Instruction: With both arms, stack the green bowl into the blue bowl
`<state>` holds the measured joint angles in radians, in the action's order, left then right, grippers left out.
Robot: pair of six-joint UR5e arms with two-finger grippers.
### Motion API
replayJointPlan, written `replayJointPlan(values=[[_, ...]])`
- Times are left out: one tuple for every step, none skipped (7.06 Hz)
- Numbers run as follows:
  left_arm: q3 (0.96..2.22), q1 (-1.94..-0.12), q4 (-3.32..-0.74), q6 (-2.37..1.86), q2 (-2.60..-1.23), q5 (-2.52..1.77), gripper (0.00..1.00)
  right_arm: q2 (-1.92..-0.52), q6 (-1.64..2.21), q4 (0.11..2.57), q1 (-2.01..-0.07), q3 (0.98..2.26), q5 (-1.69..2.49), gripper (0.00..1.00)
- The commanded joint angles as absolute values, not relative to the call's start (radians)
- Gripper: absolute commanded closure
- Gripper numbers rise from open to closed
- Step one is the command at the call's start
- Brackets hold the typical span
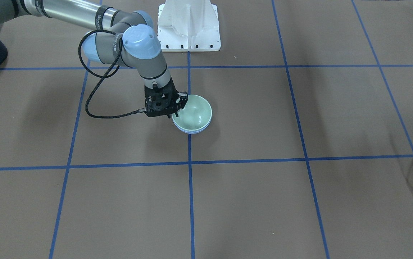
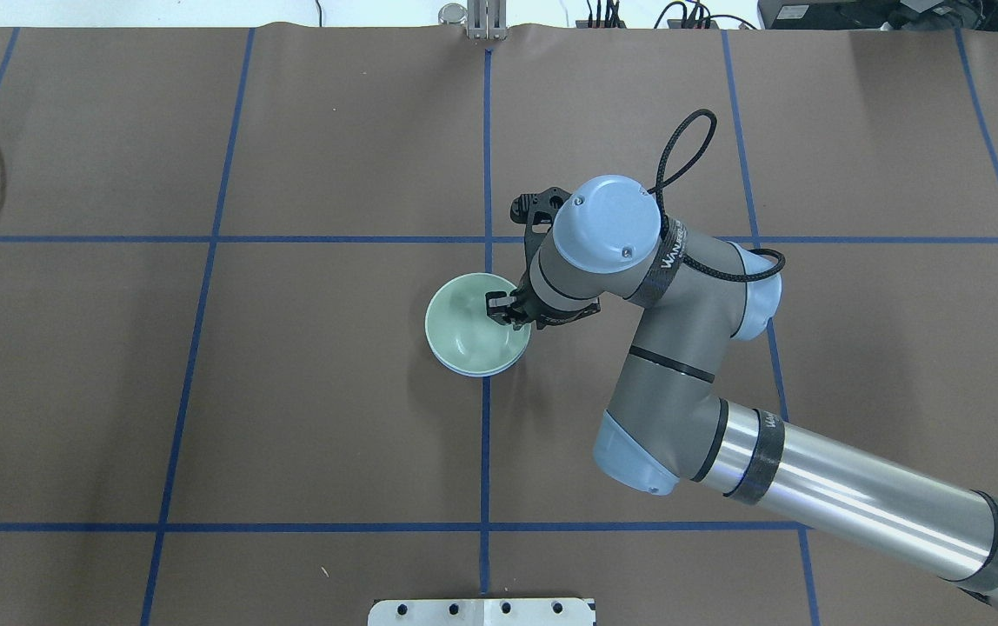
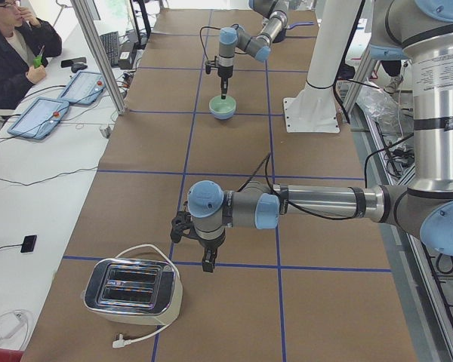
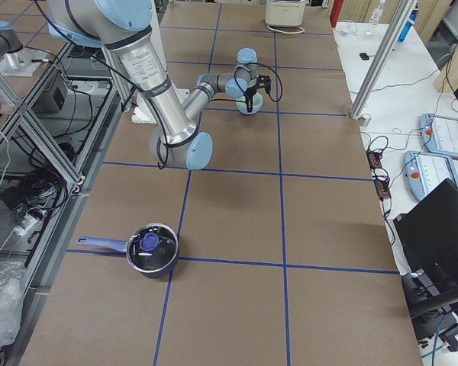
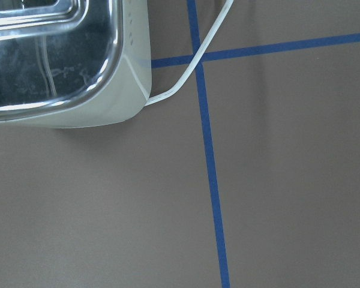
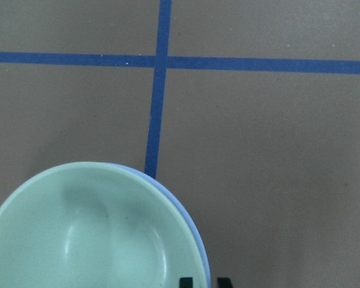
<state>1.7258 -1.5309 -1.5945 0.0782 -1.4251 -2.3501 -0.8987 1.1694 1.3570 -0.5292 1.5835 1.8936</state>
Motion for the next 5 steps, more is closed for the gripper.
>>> replayJointPlan(values=[[1.726,-1.531,-1.594,0.078,-1.425,-2.352,0.02,-0.894,1.228,1.347,-0.534,1.580,1.859,0.00],[1.726,-1.531,-1.594,0.078,-1.424,-2.352,0.02,-0.894,1.221,1.354,-0.561,1.588,1.870,0.00],[1.726,-1.531,-1.594,0.080,-1.425,-2.352,0.02,-0.893,1.212,1.362,-0.589,1.597,1.882,0.00],[1.726,-1.531,-1.592,0.078,-1.424,-2.352,0.02,-0.894,1.185,1.367,-0.635,1.604,1.920,0.00],[1.726,-1.531,-1.594,0.080,-1.425,-2.352,0.02,-0.903,1.134,1.405,-0.700,1.620,1.986,0.00]])
